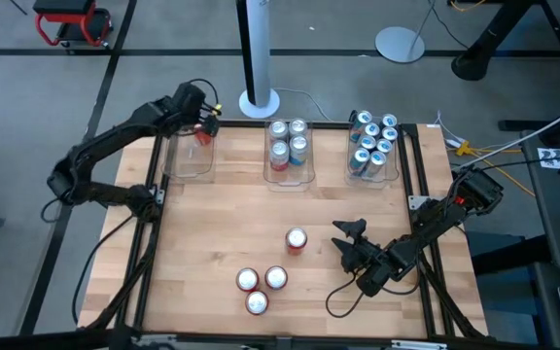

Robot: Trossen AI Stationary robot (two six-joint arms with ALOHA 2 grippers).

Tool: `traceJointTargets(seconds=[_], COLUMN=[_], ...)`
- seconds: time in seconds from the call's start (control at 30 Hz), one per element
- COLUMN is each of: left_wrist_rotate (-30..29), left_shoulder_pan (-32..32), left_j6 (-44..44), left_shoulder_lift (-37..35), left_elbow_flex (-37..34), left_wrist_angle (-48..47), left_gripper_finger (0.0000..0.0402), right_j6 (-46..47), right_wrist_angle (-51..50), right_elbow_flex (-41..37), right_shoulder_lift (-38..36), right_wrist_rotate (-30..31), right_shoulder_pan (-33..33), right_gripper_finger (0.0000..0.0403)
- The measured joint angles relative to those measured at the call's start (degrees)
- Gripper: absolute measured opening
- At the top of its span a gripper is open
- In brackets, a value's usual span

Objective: Sort soda cans
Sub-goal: Put the red soda can into the top left transparent bin

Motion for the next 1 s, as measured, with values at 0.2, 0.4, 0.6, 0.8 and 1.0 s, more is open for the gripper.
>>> traceJointTargets(seconds=[0.2, 0.4, 0.6, 0.8, 1.0], left_wrist_rotate=[7.06, 16.9, 22.01, 31.47, 34.67], left_shoulder_pan=[-8.04, -16.36, -22.34, -27.47, -32.77], left_j6=[1.97, 1.5, -0.77, -4.97, -5.36], left_shoulder_lift=[-8.29, -14.39, -15.24, -10.71, -3.72], left_elbow_flex=[0.22, 0.22, 0.22, 0.22, 0.2], left_wrist_angle=[5.12, 8.48, 10.84, 14.71, 22.5], left_gripper_finger=[0.0347, 0.0347, 0.0347, 0.0347, 0.0347], right_j6=[0.01, 0.02, 0.02, 0.02, 0.02], right_wrist_angle=[0.02, 0.04, 0.43, 0.83, 0.82], right_elbow_flex=[0.0, 0.0, 0.0, 0.0, 0.0], right_shoulder_lift=[-0.01, -0.01, -0.01, -0.01, -0.01], right_wrist_rotate=[0.0, 0.0, 0.0, 0.03, 0.44], right_shoulder_pan=[0.0, 0.0, 0.0, 0.0, 0.0], right_gripper_finger=[0.0374, 0.0374, 0.0374, 0.0374, 0.0374])
